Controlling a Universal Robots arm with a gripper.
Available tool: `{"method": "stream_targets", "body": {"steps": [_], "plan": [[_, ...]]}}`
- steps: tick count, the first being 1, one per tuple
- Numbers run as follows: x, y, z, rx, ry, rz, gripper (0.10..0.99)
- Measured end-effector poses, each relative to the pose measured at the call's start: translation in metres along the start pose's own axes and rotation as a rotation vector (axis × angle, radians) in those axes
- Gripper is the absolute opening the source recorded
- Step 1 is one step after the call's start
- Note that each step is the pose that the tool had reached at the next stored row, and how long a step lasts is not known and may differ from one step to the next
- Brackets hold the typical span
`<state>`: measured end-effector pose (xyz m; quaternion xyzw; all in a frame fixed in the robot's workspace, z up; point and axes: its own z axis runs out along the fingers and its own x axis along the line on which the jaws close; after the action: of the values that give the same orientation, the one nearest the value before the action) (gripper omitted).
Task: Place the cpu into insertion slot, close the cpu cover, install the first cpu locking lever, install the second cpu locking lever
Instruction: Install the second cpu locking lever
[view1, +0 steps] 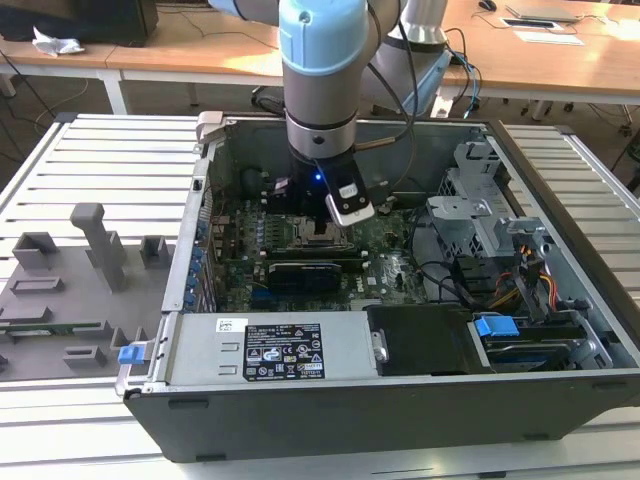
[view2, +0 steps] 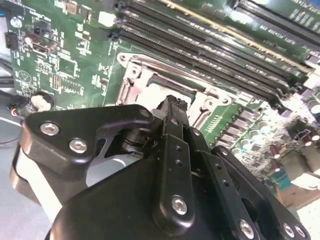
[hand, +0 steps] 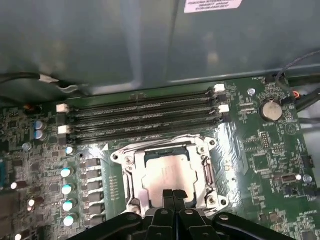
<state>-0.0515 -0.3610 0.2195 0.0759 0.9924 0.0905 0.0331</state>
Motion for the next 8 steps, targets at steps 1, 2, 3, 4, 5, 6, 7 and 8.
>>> {"method": "stream_targets", "body": {"steps": [1, 2, 3, 4, 5, 6, 7, 8], "plan": [[-0.0002, 0.0028, 0.0005, 0.011, -0.0002, -0.001, 0.106], [-0.0002, 0.0041, 0.0005, 0.015, -0.0007, -0.001, 0.106], [-0.0002, 0.0056, -0.0001, 0.020, -0.0015, -0.002, 0.106], [-0.0002, 0.0068, -0.0016, 0.023, -0.0018, -0.002, 0.106], [-0.0004, 0.0077, -0.0036, 0.024, -0.0021, -0.002, 0.106], [-0.0004, 0.0078, -0.0041, 0.024, -0.0021, -0.002, 0.106], [-0.0004, 0.0078, -0.0043, 0.024, -0.0021, -0.002, 0.106], [-0.0004, 0.0079, -0.0045, 0.024, -0.0021, -0.002, 0.106]]}}
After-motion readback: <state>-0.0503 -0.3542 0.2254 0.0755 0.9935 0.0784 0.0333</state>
